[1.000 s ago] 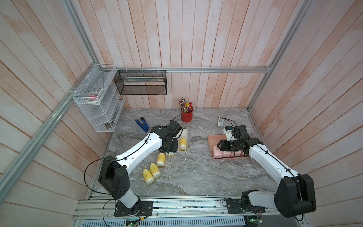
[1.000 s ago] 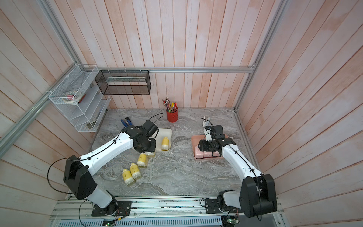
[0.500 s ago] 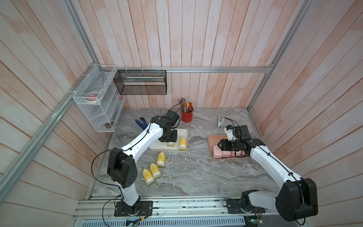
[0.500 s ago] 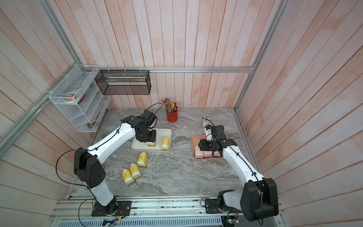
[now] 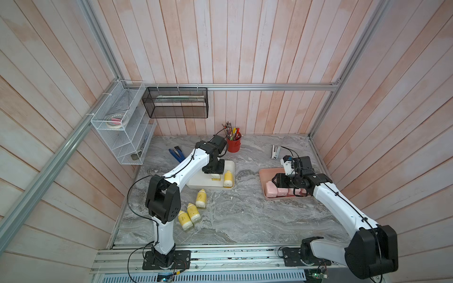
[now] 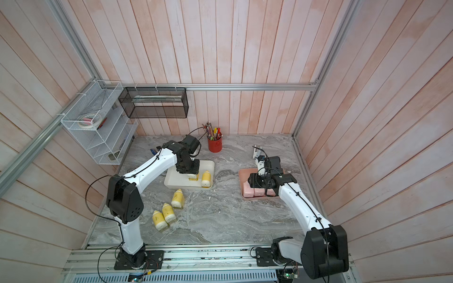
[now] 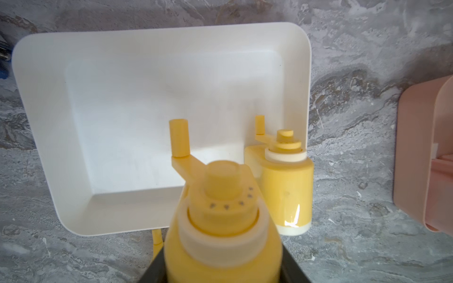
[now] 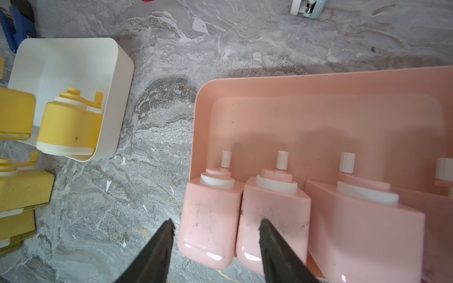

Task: Place the pencil sharpeners by color into the storage box
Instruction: Place the pencil sharpener in the storage box.

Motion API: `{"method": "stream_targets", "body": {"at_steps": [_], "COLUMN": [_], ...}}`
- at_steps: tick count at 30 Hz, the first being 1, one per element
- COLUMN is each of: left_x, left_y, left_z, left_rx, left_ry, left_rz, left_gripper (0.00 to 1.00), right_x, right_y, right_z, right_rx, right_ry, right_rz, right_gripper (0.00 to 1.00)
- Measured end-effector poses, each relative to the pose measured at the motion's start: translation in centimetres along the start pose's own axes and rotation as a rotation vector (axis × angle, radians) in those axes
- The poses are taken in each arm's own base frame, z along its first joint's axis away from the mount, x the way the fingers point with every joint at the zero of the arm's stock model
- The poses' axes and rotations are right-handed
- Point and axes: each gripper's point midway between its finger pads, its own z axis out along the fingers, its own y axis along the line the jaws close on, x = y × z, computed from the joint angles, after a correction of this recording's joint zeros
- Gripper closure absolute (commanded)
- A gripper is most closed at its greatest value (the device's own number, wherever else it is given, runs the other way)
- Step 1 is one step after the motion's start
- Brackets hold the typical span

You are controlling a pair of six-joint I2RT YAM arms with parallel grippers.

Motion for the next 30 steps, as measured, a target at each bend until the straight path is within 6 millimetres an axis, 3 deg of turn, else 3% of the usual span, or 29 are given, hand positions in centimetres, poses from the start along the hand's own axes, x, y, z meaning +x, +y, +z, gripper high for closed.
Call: {"method": "stream_targets", "body": {"at_steps": [10, 21, 30], "left_x": [-0.3, 0.8, 0.9], "left_y": [-0.2, -0.2, -0.1], "left_z": [1.6, 4.4, 5.1], "left_rx": [0.010, 0.007, 0.006], "left_ry": [0.008, 0.061, 0.061], "left_rz": [-0.007, -0.033, -0.057], "left_gripper": [0.56, 0.56, 0.56], "right_x": [-0.1, -0.1, -0.1], "right_y": [0.1, 0.1, 0.1], "right_z": [-0.2, -0.3, -0.3], "right_rx": [-0.001, -0.002, -0.002], "right_ry": [-0.006, -0.009, -0.010], "right_rz": [-0.001, -0.001, -0.002], "right_gripper": [0.41, 0.41, 0.41]}}
